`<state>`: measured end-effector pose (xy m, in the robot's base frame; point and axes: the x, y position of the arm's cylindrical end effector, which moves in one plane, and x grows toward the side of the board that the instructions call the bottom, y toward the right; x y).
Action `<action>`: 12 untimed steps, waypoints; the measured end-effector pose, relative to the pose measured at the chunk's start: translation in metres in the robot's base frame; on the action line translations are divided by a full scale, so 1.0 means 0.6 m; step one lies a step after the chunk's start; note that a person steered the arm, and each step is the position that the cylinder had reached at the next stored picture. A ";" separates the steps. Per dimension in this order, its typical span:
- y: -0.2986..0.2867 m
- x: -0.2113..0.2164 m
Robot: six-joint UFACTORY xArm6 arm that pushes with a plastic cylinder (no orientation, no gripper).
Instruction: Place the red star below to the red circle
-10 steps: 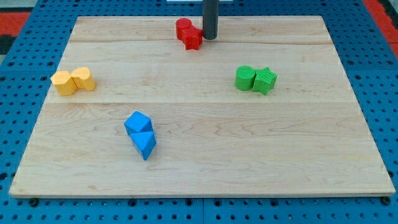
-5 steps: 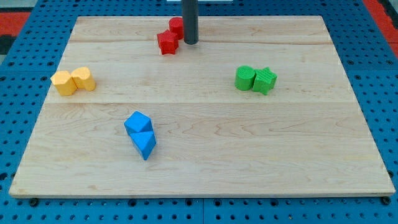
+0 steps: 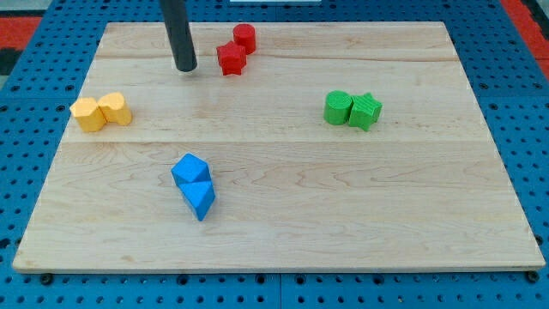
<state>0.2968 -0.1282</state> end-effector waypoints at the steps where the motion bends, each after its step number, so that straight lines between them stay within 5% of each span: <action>1: 0.025 0.000; 5: 0.082 0.007; 7: 0.266 0.051; 8: 0.283 0.050; 10: 0.196 -0.057; 12: 0.199 -0.029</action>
